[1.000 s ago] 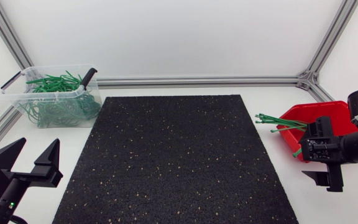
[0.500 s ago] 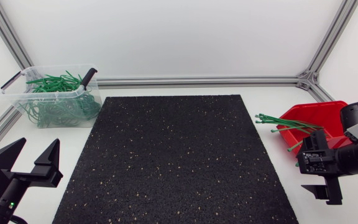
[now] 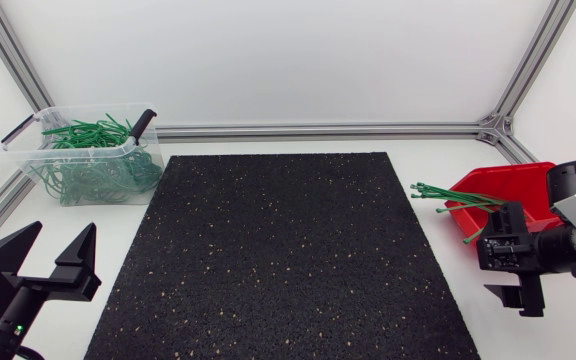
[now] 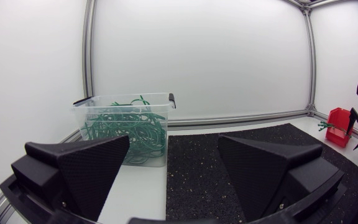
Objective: Take a green cable tie from the red box, thread the tail through the head to close it, then place it in the transparent bin on the left.
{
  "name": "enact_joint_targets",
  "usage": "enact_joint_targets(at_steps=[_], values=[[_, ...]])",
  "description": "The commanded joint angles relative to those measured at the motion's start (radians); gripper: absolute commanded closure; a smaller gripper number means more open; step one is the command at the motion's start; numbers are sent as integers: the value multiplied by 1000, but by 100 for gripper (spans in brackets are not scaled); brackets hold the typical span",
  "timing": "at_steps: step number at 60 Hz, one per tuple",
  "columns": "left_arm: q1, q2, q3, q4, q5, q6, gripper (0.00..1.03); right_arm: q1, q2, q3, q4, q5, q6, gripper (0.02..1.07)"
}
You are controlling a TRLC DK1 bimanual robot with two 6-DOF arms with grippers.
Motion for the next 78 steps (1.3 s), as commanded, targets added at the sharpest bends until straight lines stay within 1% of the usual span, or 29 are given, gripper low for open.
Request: enact_joint_targets(at_steps=[1,8,16,19,24,27,31,57,68,69,71,75,78], values=[[2,-7,-37,-33,3,-9,4,7,20,-18,31,8,-23,12],[0,-7,-37,-33,3,-9,4,4,17,-17,48,7,-26,14],[-1,-7,-37,-33,3,-9,4,2,17,-21,71,5,-29,24],[-3,-7,-37,-33,3,-9,4,1,12,-23,76,1,-31,32],[-1,-7,-37,-33,3,-9,4,1,9,-28,85,-9,-32,51],[-1,-7,-37,-33,3,-9,4,-1,-3,-31,96,-32,-35,64],[0,-7,-37,-33,3,-9,4,-4,-21,-40,108,-50,-52,76],[-1,-6,-37,-33,3,-9,4,-56,-43,-29,113,-70,-98,77],[-3,-6,-37,-33,3,-9,4,-56,-52,-29,111,-71,-98,77],[-3,-6,-37,-33,3,-9,4,-56,-52,-29,111,-71,-98,77],[-3,-6,-37,-33,3,-9,4,-53,-55,-29,108,-71,-98,81],[-3,-6,-37,-33,3,-9,4,-52,-61,-29,100,-70,-98,82],[-3,-6,-37,-34,3,-9,4,-50,-67,-21,74,-68,-98,88]])
